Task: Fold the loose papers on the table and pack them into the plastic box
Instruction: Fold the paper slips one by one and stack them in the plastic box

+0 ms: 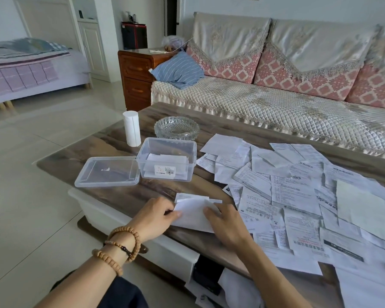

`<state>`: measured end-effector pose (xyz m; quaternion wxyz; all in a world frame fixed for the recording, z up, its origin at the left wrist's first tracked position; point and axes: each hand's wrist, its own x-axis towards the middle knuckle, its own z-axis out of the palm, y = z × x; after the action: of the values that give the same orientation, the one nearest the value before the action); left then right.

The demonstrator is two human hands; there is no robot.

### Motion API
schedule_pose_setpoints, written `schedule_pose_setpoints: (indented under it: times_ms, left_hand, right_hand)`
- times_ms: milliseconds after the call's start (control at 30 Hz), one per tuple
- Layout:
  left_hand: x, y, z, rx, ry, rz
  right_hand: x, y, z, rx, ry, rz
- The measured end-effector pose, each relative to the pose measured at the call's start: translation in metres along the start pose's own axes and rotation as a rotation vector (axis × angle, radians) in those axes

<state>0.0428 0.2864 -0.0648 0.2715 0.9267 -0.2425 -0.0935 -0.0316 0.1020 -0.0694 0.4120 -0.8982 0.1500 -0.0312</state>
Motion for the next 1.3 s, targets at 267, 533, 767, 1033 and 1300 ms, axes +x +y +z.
schedule_pose_setpoints:
  times_ms: [267,533,767,1033,1300]
  left_hand:
    - [0.027,0.013,0.015,0.186,0.122,-0.141]
    - [0.039,0.013,0.012,0.155,0.053,-0.173]
    - [0.042,0.012,0.009,0.153,0.066,-0.164]
    - [0.037,0.007,0.014,0.331,0.128,-0.054]
    - [0.028,-0.004,0.026,0.597,0.247,0.307]
  right_hand:
    - [0.038,-0.004,0.019,-0.373,0.104,0.104]
    - [0.055,-0.001,0.013,-0.33,0.028,0.118]
    - [0.057,-0.005,0.013,-0.337,0.038,0.145]
    - [0.053,-0.007,0.017,-0.384,0.081,0.145]
    - [0.049,-0.01,0.02,-0.386,0.098,0.154]
